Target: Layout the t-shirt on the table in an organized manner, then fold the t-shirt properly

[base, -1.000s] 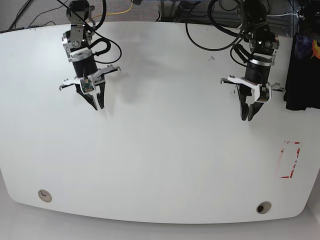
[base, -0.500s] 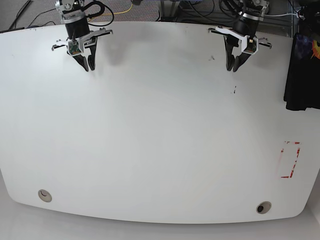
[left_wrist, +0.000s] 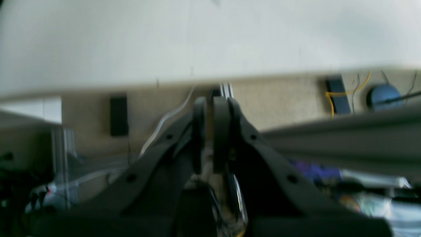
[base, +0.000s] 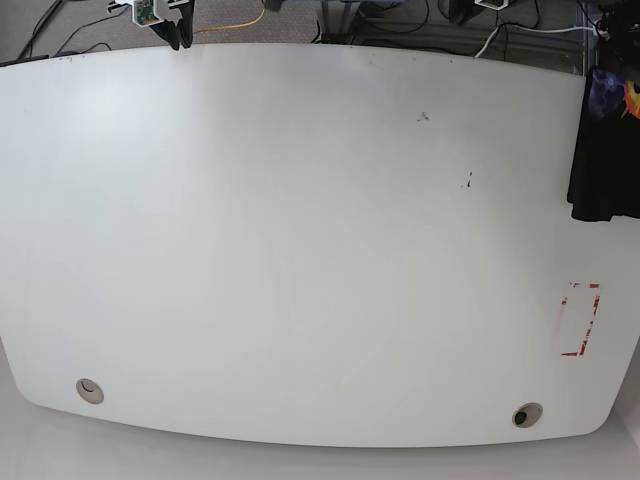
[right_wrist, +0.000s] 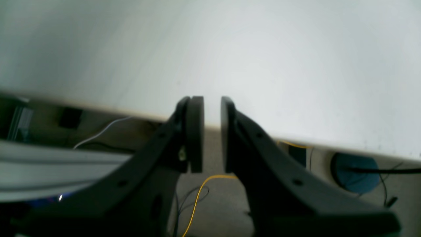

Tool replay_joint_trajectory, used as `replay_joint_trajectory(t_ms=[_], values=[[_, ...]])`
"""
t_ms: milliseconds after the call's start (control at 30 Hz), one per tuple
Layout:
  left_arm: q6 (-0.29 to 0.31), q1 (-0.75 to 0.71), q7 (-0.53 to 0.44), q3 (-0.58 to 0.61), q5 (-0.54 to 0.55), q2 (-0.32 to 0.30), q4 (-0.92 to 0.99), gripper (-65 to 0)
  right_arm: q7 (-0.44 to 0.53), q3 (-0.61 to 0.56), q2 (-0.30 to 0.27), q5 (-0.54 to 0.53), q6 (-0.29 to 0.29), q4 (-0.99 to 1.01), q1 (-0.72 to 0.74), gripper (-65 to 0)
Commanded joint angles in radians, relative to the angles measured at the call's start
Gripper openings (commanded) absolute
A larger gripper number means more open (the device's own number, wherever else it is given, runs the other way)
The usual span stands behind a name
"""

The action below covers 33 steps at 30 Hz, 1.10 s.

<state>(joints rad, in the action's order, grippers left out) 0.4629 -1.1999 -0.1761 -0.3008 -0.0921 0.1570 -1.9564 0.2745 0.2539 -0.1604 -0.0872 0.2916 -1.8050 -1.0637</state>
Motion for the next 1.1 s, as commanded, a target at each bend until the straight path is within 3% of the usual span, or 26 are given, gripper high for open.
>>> replay_joint_trajectory(t_ms=[0, 200, 333, 500, 700, 1000, 1067], values=[[0.0, -0.064, -0.026, -0.004, 0.013, 0.0, -0.014, -62.6, 0.025, 0.003, -0.003, -0.012, 0.005, -0.011, -0.08, -56.3], [0.0, -0.099, -0.009, -0.005, 0.01, -0.003, 0.028, -62.6, 0.025, -0.08, -0.008, -0.007, 0.005, 0.077, -0.148, -56.3], [0.0, -0.084, 0.025, -0.004, 0.01, -0.04, 0.099, -62.4, 0.025, -0.095, 0.002, -0.004, 0.005, 0.205, -0.126, -56.3], [0.0, 0.028, 0.026, -0.005, 0.01, -0.075, 0.257, -62.2, 0.033, -0.14, 0.003, -0.004, 0.005, 0.399, -0.049, -56.4], [0.0, 0.173, 0.026, -0.005, 0.007, -0.115, 0.524, -62.2, 0.121, -0.147, 0.009, -0.003, 0.005, 0.597, 0.041, -56.4], [0.0, 0.348, 0.026, -0.005, 0.002, -0.158, 0.809, -62.2, 0.128, -0.147, 0.009, -0.003, 0.005, 0.821, 0.176, -56.4], [0.0, 0.389, 0.025, -0.004, 0.002, -0.167, 0.883, -62.2, 0.13, -0.147, 0.009, -0.003, 0.027, 0.873, 0.214, -56.4]])
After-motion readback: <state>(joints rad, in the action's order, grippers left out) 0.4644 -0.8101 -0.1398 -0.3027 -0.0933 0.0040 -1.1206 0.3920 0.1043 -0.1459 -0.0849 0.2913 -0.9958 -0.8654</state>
